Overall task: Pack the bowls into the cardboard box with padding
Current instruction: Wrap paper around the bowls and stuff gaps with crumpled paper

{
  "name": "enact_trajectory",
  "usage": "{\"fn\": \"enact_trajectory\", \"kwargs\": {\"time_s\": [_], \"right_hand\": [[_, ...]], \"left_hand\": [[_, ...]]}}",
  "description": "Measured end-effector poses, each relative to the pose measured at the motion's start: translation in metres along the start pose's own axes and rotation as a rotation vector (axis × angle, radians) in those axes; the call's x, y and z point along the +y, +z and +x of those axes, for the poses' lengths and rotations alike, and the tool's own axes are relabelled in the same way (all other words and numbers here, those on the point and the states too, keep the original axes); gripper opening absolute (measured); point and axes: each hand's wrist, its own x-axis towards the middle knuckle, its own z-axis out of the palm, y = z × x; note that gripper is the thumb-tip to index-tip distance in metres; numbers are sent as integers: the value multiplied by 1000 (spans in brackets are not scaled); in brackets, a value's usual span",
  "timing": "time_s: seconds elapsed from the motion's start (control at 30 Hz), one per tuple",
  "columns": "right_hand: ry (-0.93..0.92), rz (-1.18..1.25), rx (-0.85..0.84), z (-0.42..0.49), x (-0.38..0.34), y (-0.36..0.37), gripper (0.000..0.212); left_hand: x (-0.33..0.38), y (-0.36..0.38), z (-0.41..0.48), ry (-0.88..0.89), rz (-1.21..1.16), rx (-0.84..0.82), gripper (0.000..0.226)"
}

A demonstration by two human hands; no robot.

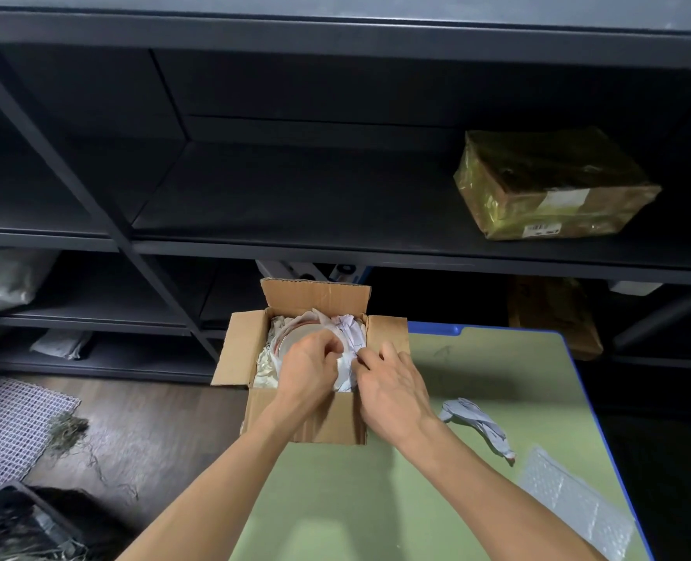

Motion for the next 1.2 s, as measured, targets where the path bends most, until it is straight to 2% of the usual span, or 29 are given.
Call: {"fn": "enact_trajectory", "kwargs": {"time_s": [0.17, 0.3, 0.47, 0.7, 0.87, 0.93, 1.03, 1.13, 1.2], "right_hand": [[-36, 18, 23, -2, 4, -4, 25], [-58, 88, 131, -16, 14, -4, 23], [-38, 159, 209, -39, 39, -5, 25], [116, 244, 219, -82, 86, -2, 19], [242, 249, 165, -109, 118, 25, 23], [300, 245, 110, -118, 129, 39, 28], [364, 233, -57, -130, 143, 58, 32], [411, 246, -133, -136, 156, 77, 40], [435, 204, -164, -133, 161, 87, 38]], "left_hand": [[5, -2, 0, 61, 39, 61, 17], [9, -5, -4, 116, 42, 110, 17], [21, 3, -25, 194, 15, 67, 14], [62, 38, -53, 385, -1, -18, 15], [74, 79, -76, 496, 83, -176, 23], [70, 96, -80, 446, 103, -295, 28], [56, 115, -79, 371, 185, -421, 30], [43, 125, -76, 322, 243, -496, 33], [39, 129, -74, 290, 262, -519, 34]]}}
